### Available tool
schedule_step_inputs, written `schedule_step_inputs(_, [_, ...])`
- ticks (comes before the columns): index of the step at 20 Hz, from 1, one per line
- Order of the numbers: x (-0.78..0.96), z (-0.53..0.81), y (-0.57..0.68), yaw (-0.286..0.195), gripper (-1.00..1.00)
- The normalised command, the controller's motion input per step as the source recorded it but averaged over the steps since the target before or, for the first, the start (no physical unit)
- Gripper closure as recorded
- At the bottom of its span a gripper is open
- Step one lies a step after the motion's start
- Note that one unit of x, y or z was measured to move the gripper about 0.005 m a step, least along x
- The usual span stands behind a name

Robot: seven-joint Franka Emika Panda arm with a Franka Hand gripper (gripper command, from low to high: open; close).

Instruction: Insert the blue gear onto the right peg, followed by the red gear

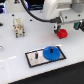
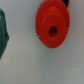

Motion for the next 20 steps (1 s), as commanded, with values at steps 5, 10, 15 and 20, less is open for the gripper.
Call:
schedule_step_inputs(5, [-0.27, -0.41, -0.01, 0.0, -1.0])
schedule_step_inputs(10, [-0.26, -0.32, -0.05, 0.0, 1.0])
schedule_step_inputs(15, [-0.21, -0.08, -0.01, 0.0, 1.0])
schedule_step_inputs(20, [-0.16, 0.04, 0.01, 0.0, 1.0])
